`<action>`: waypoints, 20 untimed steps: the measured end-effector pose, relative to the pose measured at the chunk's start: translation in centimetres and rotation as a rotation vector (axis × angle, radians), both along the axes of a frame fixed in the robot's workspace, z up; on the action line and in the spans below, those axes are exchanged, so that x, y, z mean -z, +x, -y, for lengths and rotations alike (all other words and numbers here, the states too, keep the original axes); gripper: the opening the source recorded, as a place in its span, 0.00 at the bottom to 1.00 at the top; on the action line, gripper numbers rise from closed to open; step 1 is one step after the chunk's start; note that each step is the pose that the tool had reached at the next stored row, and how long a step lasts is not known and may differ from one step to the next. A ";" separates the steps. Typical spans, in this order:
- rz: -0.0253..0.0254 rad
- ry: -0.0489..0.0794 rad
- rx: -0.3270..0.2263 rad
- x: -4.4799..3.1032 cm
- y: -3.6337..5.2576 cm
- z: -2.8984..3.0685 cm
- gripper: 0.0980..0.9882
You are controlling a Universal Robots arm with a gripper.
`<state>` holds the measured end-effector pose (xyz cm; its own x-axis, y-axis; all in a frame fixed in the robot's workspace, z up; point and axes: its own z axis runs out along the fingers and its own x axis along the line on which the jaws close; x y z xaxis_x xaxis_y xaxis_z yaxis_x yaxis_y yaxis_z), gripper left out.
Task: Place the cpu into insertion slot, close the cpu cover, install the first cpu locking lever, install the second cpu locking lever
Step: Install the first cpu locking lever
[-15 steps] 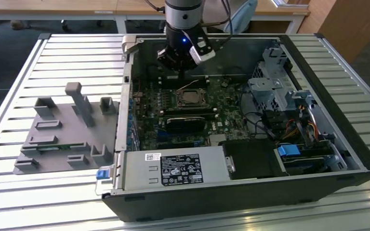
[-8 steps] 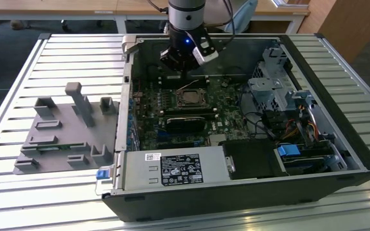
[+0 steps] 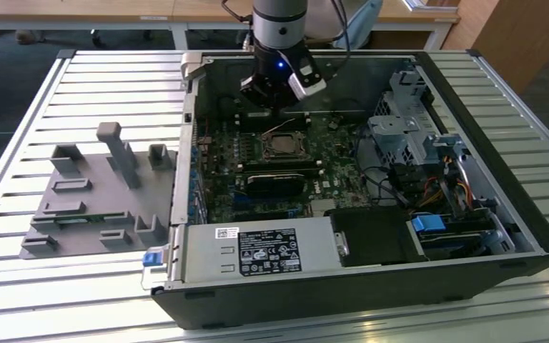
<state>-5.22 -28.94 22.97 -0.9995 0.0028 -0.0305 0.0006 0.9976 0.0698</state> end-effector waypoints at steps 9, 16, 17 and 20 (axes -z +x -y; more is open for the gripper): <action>-0.0007 0.000 0.000 0.26 0.89 -0.02 0.02; -0.0008 0.000 0.000 0.44 1.13 -0.10 0.02; -0.0009 0.000 0.000 0.45 1.15 -0.10 0.02; -0.0009 0.000 0.000 0.48 1.21 -0.14 0.02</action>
